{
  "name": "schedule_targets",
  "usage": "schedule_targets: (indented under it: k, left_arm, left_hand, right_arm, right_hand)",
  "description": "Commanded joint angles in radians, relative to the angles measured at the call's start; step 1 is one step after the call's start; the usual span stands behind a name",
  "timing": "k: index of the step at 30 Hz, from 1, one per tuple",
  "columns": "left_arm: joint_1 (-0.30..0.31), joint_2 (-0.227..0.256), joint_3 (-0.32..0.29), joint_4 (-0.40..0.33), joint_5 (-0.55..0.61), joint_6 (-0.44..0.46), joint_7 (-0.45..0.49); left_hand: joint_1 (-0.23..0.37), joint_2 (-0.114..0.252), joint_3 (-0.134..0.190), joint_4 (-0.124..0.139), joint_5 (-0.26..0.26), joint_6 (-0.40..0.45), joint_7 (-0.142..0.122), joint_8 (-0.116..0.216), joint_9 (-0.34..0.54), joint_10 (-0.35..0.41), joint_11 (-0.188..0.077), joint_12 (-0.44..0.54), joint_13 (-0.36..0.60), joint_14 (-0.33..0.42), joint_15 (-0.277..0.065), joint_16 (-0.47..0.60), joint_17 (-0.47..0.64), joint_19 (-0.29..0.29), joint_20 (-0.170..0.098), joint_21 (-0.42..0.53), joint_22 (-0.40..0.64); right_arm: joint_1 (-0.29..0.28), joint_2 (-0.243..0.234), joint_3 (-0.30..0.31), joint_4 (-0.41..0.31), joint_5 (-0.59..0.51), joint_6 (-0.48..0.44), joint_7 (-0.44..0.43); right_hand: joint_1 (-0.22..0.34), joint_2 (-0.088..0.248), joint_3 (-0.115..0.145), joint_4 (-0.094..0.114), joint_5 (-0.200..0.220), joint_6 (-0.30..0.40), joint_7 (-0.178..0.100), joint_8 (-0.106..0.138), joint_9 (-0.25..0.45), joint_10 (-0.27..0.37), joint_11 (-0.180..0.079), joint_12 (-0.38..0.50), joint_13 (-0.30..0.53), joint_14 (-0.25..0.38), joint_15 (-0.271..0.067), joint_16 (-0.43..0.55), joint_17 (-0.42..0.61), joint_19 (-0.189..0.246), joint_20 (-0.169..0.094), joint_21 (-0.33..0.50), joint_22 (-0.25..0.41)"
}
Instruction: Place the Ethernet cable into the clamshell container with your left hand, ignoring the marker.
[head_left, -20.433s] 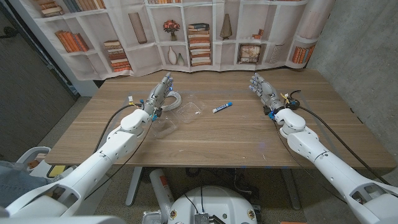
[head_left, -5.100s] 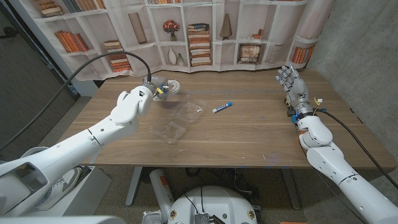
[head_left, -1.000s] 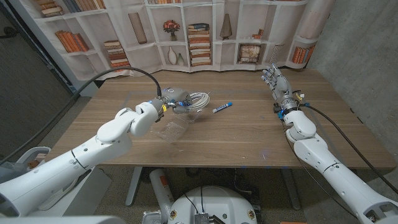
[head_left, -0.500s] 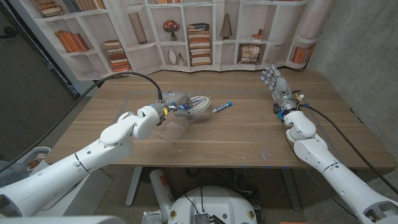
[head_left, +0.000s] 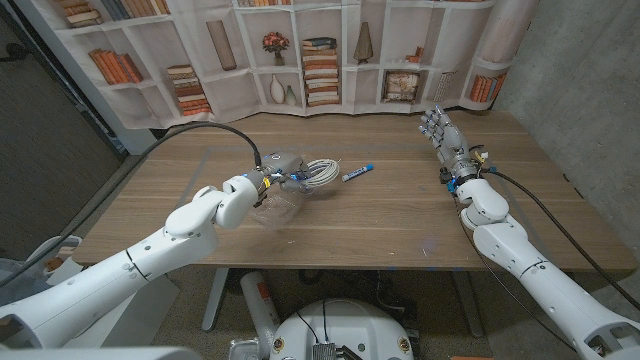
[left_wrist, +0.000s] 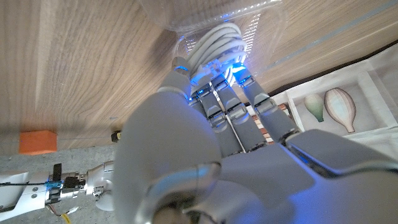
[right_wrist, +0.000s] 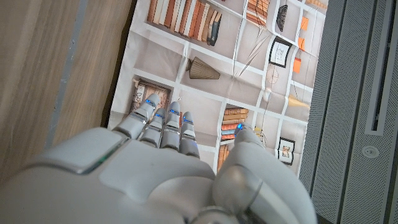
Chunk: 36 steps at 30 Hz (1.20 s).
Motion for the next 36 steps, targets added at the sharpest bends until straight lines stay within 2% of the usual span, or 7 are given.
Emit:
schedule_targets:
  k: [1,8,14,23,25,29,36]
  left_arm:
    - [-0.006,0.015,0.003,-0.004,-0.028,0.004,-0.009]
    - [0.004,0.032,-0.014,-0.012,-0.062,-0.007,0.002]
    - [0.010,0.042,-0.025,-0.015,-0.086,-0.009,0.005]
    - [0.016,0.052,-0.028,-0.021,-0.100,0.002,0.005]
    - [0.014,0.056,-0.024,-0.024,-0.090,0.007,0.003]
    - [0.021,0.059,-0.032,-0.026,-0.105,0.006,0.013]
    - [0.040,0.071,-0.052,-0.033,-0.136,-0.005,0.038]
  left_hand:
    - [-0.038,-0.010,0.006,0.032,0.000,0.051,-0.045,-0.021,0.001,-0.041,-0.003,-0.005,0.003,-0.055,-0.081,-0.008,0.002,-0.028,-0.061,-0.011,0.005]
    - [-0.120,-0.050,-0.035,0.064,0.018,-0.043,-0.050,-0.077,-0.002,-0.176,0.007,-0.007,0.012,-0.202,-0.064,-0.005,0.009,-0.097,-0.026,-0.040,0.006]
    - [-0.153,-0.061,-0.052,0.078,0.027,-0.074,-0.048,-0.095,-0.001,-0.220,0.018,-0.007,0.013,-0.238,-0.050,-0.001,0.012,-0.118,-0.010,-0.049,0.006]
    - [-0.206,-0.078,-0.080,0.101,0.057,-0.150,-0.032,-0.133,0.001,-0.329,0.037,-0.008,0.014,-0.362,-0.010,-0.006,0.015,-0.190,0.032,-0.085,0.005]
    - [-0.221,-0.078,-0.086,0.109,0.065,-0.174,-0.033,-0.142,0.002,-0.364,0.047,-0.009,0.014,-0.389,0.010,-0.004,0.016,-0.207,0.043,-0.093,0.005]
    - [-0.237,-0.079,-0.094,0.118,0.073,-0.200,-0.027,-0.151,0.003,-0.397,0.061,-0.008,0.014,-0.422,0.017,-0.005,0.017,-0.228,0.052,-0.103,0.005]
    - [-0.278,-0.086,-0.119,0.139,0.106,-0.332,-0.014,-0.175,0.007,-0.520,0.087,-0.010,0.014,-0.531,0.051,-0.005,0.016,-0.295,0.083,-0.131,0.005]
  right_arm:
    - [0.003,0.001,-0.003,0.009,0.002,-0.001,0.003]
    - [0.012,0.010,-0.009,0.026,0.001,0.004,0.008]
    - [0.021,0.016,-0.013,0.040,0.001,0.008,0.014]
    - [0.024,0.016,-0.017,0.041,-0.001,0.008,0.016]
    - [0.024,0.016,-0.018,0.040,-0.003,0.007,0.016]
    - [0.023,0.015,-0.018,0.037,-0.003,0.006,0.015]
    - [0.021,0.014,-0.019,0.033,-0.004,0.004,0.012]
  right_hand:
    - [-0.007,0.003,0.001,-0.007,0.005,0.011,-0.002,-0.002,0.004,0.006,0.001,-0.004,0.003,0.009,0.003,0.000,0.002,0.008,-0.009,0.004,0.003]
    - [-0.007,0.003,0.001,-0.008,0.005,0.011,-0.002,-0.002,0.004,0.007,0.002,-0.004,0.003,0.009,0.004,0.000,0.002,0.008,-0.008,0.004,0.003]
    - [-0.007,0.003,0.000,-0.008,0.005,0.011,-0.002,-0.002,0.004,0.006,0.002,-0.005,0.003,0.009,0.004,0.000,0.002,0.008,-0.008,0.004,0.003]
    - [-0.007,0.003,0.000,-0.009,0.005,0.011,-0.004,-0.002,0.004,0.007,0.000,-0.005,0.003,0.009,0.003,0.000,0.002,0.008,-0.007,0.004,0.003]
    - [-0.007,0.003,0.000,-0.009,0.005,0.011,-0.005,-0.002,0.004,0.006,0.001,-0.005,0.003,0.009,0.003,0.000,0.002,0.008,-0.007,0.004,0.003]
    - [-0.007,0.003,0.000,-0.010,0.005,0.012,-0.005,-0.002,0.004,0.007,0.000,-0.005,0.003,0.010,0.003,0.000,0.002,0.007,-0.007,0.004,0.003]
    - [-0.006,0.004,0.000,-0.010,0.005,0.012,-0.006,-0.002,0.004,0.007,0.001,-0.005,0.003,0.010,0.003,0.000,0.002,0.007,-0.007,0.004,0.003]
